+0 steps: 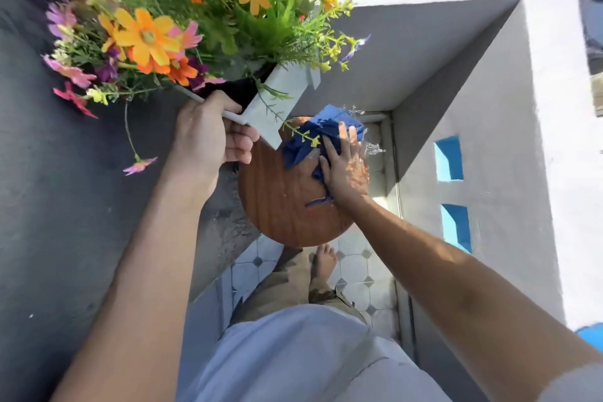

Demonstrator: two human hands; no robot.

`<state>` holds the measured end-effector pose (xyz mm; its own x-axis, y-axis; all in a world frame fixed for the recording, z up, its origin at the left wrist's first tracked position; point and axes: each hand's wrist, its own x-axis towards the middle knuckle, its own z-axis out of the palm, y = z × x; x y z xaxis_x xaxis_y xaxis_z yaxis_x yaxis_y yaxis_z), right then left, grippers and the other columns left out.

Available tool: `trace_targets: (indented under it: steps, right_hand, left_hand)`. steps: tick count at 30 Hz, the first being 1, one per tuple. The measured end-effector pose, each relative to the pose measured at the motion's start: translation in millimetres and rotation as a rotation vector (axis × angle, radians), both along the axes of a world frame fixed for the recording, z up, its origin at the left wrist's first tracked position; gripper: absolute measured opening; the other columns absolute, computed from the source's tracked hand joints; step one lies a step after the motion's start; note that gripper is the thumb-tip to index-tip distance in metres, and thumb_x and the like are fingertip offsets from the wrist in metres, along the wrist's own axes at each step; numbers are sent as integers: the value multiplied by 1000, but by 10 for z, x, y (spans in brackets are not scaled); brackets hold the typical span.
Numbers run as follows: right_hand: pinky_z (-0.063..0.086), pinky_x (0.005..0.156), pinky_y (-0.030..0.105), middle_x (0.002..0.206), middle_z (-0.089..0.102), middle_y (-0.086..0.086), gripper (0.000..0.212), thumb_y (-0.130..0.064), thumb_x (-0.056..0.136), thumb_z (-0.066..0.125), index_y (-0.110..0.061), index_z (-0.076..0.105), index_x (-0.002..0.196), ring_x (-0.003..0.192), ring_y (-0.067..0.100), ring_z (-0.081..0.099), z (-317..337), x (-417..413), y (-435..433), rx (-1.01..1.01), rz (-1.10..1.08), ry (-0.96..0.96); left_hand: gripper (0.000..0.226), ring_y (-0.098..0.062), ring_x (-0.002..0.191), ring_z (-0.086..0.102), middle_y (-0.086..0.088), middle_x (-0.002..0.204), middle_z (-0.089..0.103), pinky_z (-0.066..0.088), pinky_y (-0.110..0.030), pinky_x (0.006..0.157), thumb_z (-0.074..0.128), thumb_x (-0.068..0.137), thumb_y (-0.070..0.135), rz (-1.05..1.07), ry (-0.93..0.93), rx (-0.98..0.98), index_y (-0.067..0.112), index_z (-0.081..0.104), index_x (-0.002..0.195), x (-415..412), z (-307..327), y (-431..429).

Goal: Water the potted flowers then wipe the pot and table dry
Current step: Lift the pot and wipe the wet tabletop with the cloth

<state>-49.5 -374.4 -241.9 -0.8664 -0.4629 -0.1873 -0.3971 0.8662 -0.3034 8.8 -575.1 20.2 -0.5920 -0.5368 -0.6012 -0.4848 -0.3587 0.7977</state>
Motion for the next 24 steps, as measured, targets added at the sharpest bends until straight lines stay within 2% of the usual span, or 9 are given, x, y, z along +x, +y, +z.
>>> trace_targets:
  steps: [2, 4, 7, 10, 15, 20, 24]
  right_hand:
    - [24, 118, 55, 164, 18, 11, 47, -26, 100, 47, -19, 43, 147, 149, 36, 14, -7, 27, 46, -35, 6, -4]
    - [19, 120, 55, 165, 12, 11, 51, -12, 94, 52, -12, 43, 145, 152, 36, 7, -22, 125, -32, -63, 6, -19]
    - [22, 122, 49, 162, 23, 11, 53, -5, 92, 56, -12, 46, 143, 150, 32, 15, 32, 339, -255, -160, -3, -38]
    - [29, 116, 48, 157, 32, 8, 62, -12, 88, 56, -20, 39, 147, 144, 30, 24, 200, 664, -497, -219, 82, -124]
    - [37, 101, 48, 152, 34, 10, 59, -45, 97, 48, -26, 32, 150, 133, 34, 35, 272, 1229, -743, -175, 230, -162]
    - [46, 84, 46, 138, 46, 11, 50, -41, 102, 47, -26, 38, 148, 114, 33, 47, 177, 1424, -459, -145, 273, -91]
    - [47, 79, 42, 127, 53, 9, 40, -35, 104, 46, -24, 49, 141, 105, 31, 52, 109, 1325, -38, -125, 316, -14]
  left_hand:
    - [30, -17, 38, 48, -10, 50, 61, 41, -25, 40, 45, 85, 15, -10, 7, 3, 3, 61, 63, -20, 5, 26]
    - [30, -16, 39, 49, -10, 50, 61, 41, -25, 41, 45, 85, 15, -23, 2, 6, 3, 62, 64, -26, -1, 51]
    - [30, -16, 39, 49, -10, 51, 61, 42, -26, 41, 45, 85, 16, -34, -16, 12, 2, 62, 65, -17, -30, 83]
    - [30, -16, 38, 49, -10, 51, 61, 42, -25, 41, 44, 85, 16, -42, -30, 12, 2, 62, 66, 0, -49, 106]
    - [30, -17, 38, 48, -10, 50, 60, 42, -25, 42, 44, 85, 15, -55, -30, 9, 2, 61, 64, 43, -48, 130]
    - [31, -17, 39, 49, -10, 51, 61, 43, -26, 41, 44, 85, 15, -62, -20, -25, 4, 62, 62, 69, -60, 91]
    - [30, -16, 38, 49, -9, 50, 61, 44, -26, 41, 43, 86, 15, -70, -18, -33, 3, 62, 66, 71, -62, 83]
